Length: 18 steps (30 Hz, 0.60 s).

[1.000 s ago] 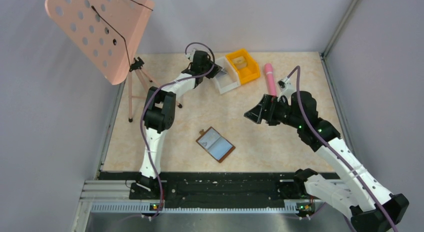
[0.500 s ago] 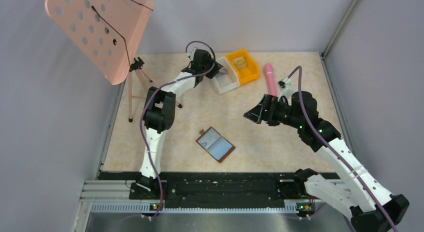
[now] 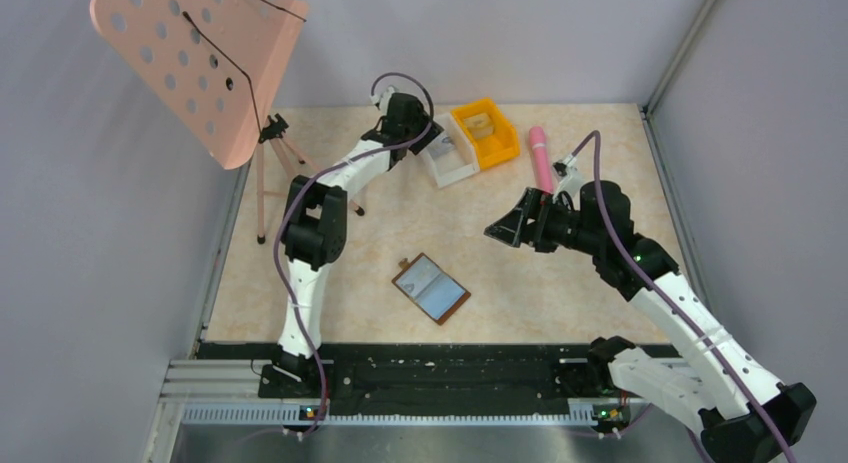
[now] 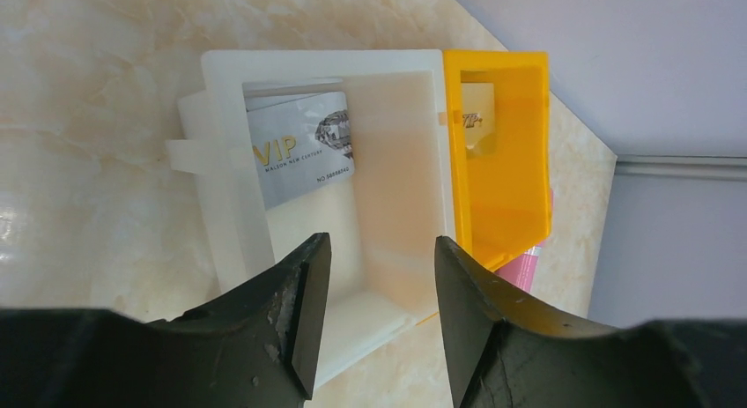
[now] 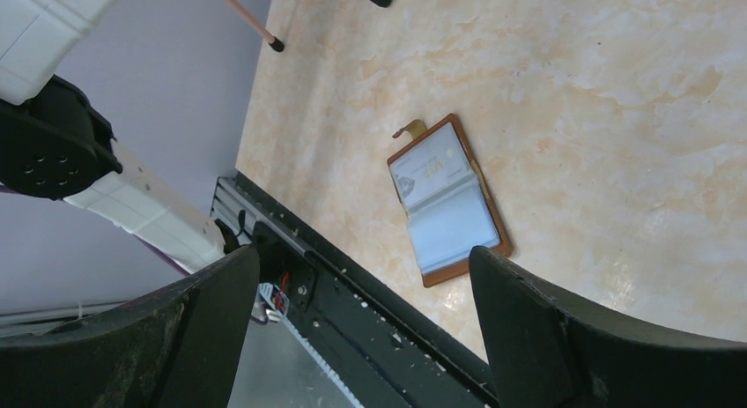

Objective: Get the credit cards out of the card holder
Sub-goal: Place the credit card in the storage box, then move the card holder to the corner of the board.

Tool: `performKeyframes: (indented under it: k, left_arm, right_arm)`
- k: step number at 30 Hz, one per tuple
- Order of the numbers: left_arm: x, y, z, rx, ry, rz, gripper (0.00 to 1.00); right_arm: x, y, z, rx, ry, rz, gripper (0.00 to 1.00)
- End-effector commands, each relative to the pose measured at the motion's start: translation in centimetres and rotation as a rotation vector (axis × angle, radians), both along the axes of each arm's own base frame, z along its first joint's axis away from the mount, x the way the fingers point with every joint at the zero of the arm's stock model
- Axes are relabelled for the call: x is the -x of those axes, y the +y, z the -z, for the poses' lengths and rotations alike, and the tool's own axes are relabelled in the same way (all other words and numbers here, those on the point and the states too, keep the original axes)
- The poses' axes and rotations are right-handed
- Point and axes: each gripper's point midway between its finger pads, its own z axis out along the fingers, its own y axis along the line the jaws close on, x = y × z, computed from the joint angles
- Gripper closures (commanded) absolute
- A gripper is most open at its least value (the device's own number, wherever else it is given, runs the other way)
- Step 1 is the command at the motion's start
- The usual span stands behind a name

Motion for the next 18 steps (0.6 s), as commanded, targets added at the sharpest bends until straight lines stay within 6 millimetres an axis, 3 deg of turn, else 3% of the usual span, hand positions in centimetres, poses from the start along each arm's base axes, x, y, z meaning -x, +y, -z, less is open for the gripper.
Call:
performKeyframes:
  k: [1,4,8,18]
  left_arm:
    - [0.0,0.6,-7.5,-0.010,-0.131,0.002,0.47]
    - [0.9,-0.1,-8.6,-0.035,-0.130,0.080,0.47]
    - [4.7,-1.2,-9.4,-0.119,-0.103,0.217,0.47]
    - [20.0,0.5,-5.1,-0.190,0.023,0.487,0.46]
  right_arm:
    - [-0.7,-0.1,-3.1,-0.049,-0.082,0.018,0.12]
    - [-1.0,-0.2,-2.0,-0.024,-0.067,0.024,0.12]
    - [-1.2,-0.4,0.5,-0.019,0.010,0.067,0.13]
    - [-0.5,-0.3,8.9,-0.076,0.282,0.191,0.27]
